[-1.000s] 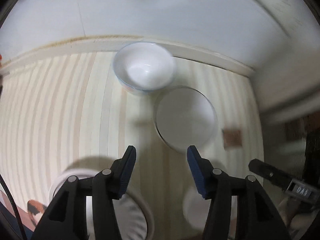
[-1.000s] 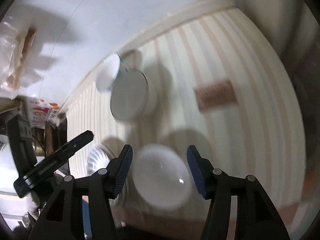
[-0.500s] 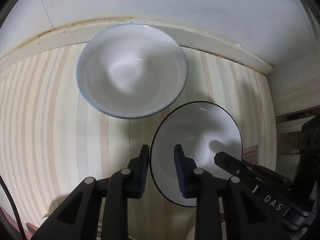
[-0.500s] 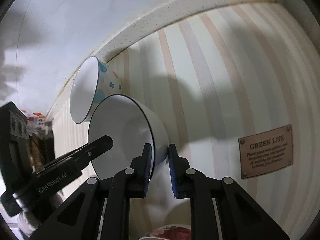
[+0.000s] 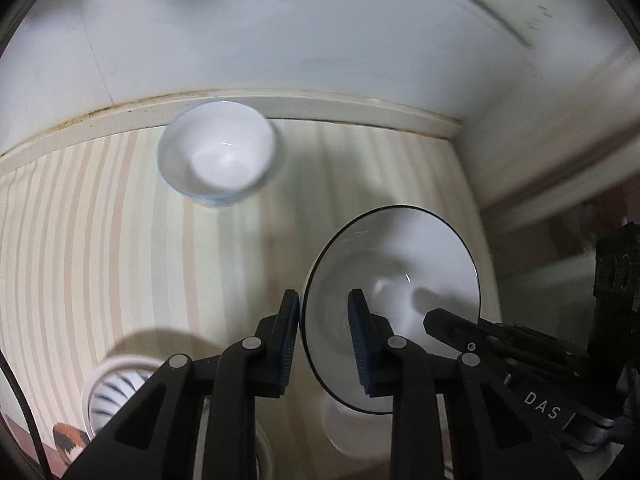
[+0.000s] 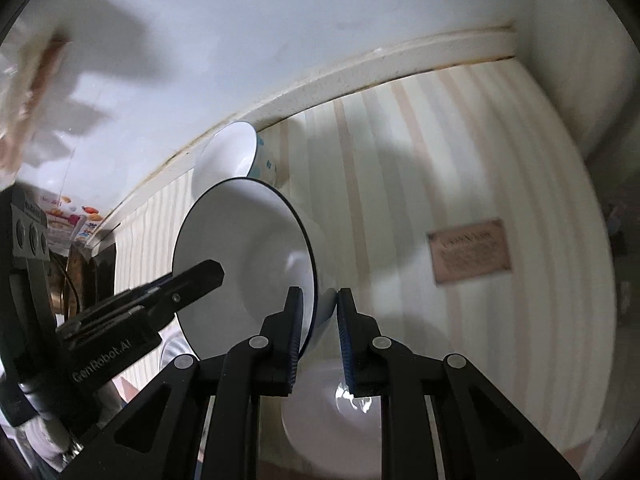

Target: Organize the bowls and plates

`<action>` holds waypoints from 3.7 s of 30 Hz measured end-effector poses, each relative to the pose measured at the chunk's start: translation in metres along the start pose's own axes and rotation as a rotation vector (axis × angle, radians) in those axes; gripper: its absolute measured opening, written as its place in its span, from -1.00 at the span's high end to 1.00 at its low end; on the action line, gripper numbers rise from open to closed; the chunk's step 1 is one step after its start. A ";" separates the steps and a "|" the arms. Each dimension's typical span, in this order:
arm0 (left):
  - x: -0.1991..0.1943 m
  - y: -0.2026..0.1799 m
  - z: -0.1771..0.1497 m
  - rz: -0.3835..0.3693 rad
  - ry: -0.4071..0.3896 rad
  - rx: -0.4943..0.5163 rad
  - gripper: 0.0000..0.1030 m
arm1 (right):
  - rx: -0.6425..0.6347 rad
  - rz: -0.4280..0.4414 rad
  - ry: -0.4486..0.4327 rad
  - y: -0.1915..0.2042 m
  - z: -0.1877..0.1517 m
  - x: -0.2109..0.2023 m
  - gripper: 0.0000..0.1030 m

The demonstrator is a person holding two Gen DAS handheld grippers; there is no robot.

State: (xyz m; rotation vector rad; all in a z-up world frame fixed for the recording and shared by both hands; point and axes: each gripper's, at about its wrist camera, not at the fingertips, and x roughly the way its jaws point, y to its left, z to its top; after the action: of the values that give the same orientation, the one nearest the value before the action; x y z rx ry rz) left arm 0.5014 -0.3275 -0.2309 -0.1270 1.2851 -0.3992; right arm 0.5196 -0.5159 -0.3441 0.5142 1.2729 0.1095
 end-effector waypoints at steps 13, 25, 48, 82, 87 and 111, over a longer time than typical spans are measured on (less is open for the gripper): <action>0.033 -0.044 -0.065 0.041 0.161 0.150 0.56 | 0.122 -0.042 0.058 -0.043 -0.088 -0.013 0.63; 0.067 -0.058 -0.080 0.169 0.233 0.258 0.56 | 0.082 -0.109 0.101 -0.049 -0.100 0.007 0.63; 0.001 0.014 0.002 0.145 0.078 0.006 0.39 | 0.073 0.001 0.032 -0.043 -0.006 -0.040 0.12; 0.096 0.098 0.121 0.253 0.085 -0.171 0.54 | -0.150 0.005 0.180 0.072 0.166 0.200 0.70; 0.085 0.095 0.120 0.255 0.062 -0.145 0.54 | -0.161 -0.005 0.165 0.075 0.159 0.186 0.70; -0.020 -0.010 -0.003 0.079 0.031 0.021 0.54 | -0.043 -0.025 0.001 0.028 0.011 -0.020 0.70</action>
State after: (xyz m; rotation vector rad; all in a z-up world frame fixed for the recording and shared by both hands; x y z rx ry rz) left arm 0.4917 -0.3294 -0.2110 -0.0519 1.3114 -0.3480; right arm 0.5299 -0.5015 -0.3125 0.4610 1.2745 0.1156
